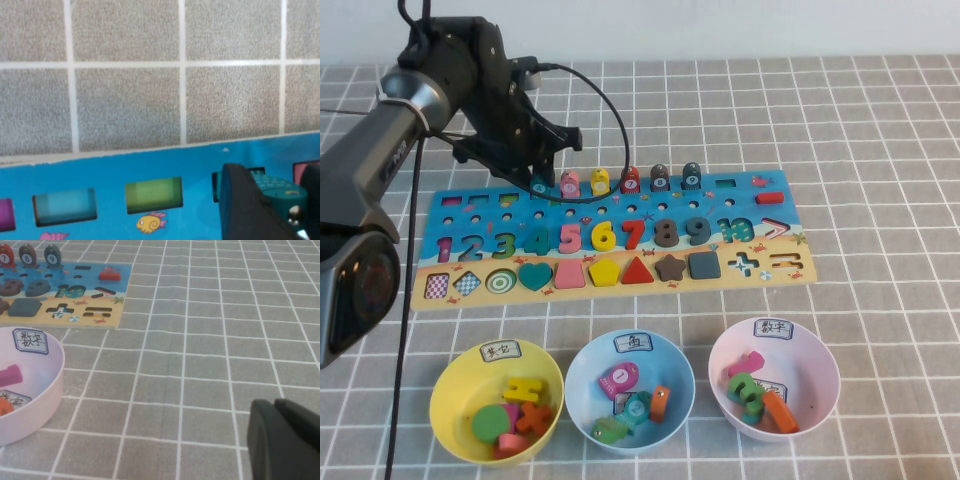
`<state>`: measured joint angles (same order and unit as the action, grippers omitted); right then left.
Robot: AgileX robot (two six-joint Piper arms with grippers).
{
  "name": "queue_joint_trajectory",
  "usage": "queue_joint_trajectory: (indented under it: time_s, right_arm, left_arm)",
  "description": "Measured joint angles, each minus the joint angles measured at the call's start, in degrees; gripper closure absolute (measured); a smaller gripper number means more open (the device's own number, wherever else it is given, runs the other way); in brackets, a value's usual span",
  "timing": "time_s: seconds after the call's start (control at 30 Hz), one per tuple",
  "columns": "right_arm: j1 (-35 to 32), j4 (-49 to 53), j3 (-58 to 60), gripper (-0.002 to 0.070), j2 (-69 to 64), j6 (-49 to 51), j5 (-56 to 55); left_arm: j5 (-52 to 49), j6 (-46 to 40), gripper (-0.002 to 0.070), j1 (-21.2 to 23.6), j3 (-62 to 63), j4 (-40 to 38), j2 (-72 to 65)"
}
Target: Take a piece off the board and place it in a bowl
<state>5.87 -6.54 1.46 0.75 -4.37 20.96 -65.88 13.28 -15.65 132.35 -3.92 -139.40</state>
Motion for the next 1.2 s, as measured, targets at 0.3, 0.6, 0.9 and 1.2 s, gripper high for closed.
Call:
queue_joint_trajectory:
  time_s: [0.3, 0.6, 0.9, 1.2]
  right_arm:
    - [0.0, 0.0, 0.0, 0.0694, 0.0, 0.0, 0.0]
    - [0.0, 0.0, 0.0, 0.0694, 0.0, 0.0, 0.0]
    - [0.0, 0.0, 0.0, 0.0694, 0.0, 0.0, 0.0]
    - [0.0, -0.13, 0.0, 0.0694, 0.0, 0.0, 0.0]
  left_arm:
    - [-0.98, -0.44, 0.0473, 0.0, 0.0, 0.0, 0.0]
    - [-1.06, -0.57, 0.0486, 0.0, 0.0, 0.21, 0.0]
    - [-1.38, -1.89, 0.0486, 0.0, 0.02, 0.21, 0.0]
    - [-1.72, -2.36, 0.0486, 0.0, 0.02, 0.21, 0.0]
